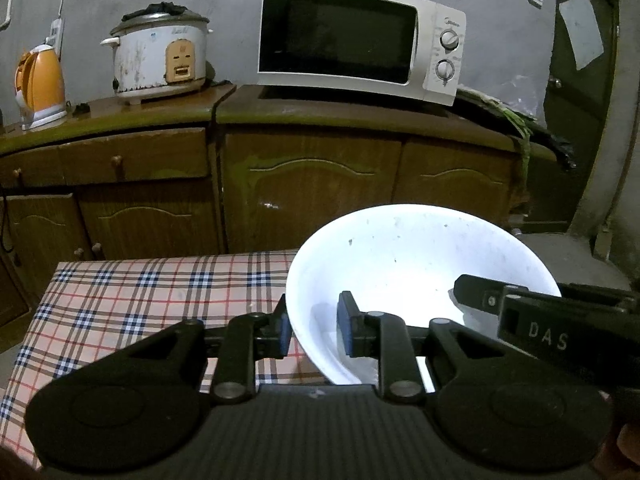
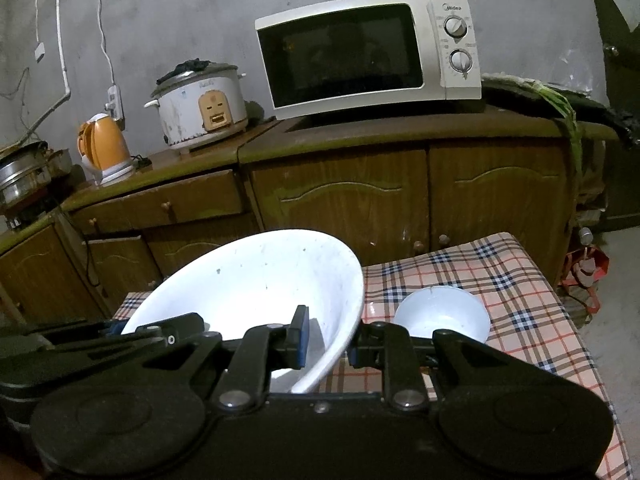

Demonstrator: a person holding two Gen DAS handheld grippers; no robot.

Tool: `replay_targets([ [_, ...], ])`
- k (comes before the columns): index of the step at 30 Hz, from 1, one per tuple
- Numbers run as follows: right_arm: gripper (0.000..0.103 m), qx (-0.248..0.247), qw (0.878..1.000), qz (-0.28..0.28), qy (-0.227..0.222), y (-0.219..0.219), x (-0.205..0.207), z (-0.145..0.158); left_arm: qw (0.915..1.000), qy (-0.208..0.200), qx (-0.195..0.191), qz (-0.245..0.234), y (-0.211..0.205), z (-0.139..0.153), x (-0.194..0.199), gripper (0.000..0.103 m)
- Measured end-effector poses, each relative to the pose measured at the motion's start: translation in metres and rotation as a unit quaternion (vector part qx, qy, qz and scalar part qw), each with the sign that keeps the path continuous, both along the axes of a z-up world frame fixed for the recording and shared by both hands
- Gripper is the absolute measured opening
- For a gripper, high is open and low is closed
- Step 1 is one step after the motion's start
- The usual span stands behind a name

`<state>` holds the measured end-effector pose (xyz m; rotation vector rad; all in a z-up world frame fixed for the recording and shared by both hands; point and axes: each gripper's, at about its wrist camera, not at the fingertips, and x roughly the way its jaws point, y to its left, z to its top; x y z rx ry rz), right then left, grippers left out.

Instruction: Organize plates and bowls

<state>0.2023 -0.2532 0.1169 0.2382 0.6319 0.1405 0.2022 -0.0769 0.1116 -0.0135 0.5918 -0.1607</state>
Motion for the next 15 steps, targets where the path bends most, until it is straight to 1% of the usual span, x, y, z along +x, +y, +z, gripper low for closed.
replay_targets([
  [15, 0.025, -0.003, 1.0, -0.004, -0.007, -0.006, -0.017, 0.009, 1.0, -0.004, 0.001, -0.007, -0.007, 0.005, -0.016, 0.024],
])
